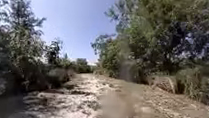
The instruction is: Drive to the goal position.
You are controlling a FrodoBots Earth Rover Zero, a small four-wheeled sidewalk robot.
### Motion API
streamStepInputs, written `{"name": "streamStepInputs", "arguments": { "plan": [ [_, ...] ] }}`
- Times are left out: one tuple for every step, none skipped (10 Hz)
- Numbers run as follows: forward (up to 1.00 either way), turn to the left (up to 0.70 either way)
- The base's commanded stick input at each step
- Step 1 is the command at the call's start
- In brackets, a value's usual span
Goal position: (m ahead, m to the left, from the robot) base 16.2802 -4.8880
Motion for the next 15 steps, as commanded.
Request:
{"name": "streamStepInputs", "arguments": {
  "plan": [
    [0.45,0.05],
    [0.45,0.10],
    [0.45,0.25],
    [0.45,0.24],
    [0.45,0.11],
    [0.45,0.02],
    [0.45,0.02],
    [0.45,0.02],
    [0.45,0.02],
    [0.45,0.02],
    [0.45,0.02],
    [0.45,0.02],
    [0.45,0.02],
    [0.45,0.02],
    [0.45,0.02]
  ]
}}
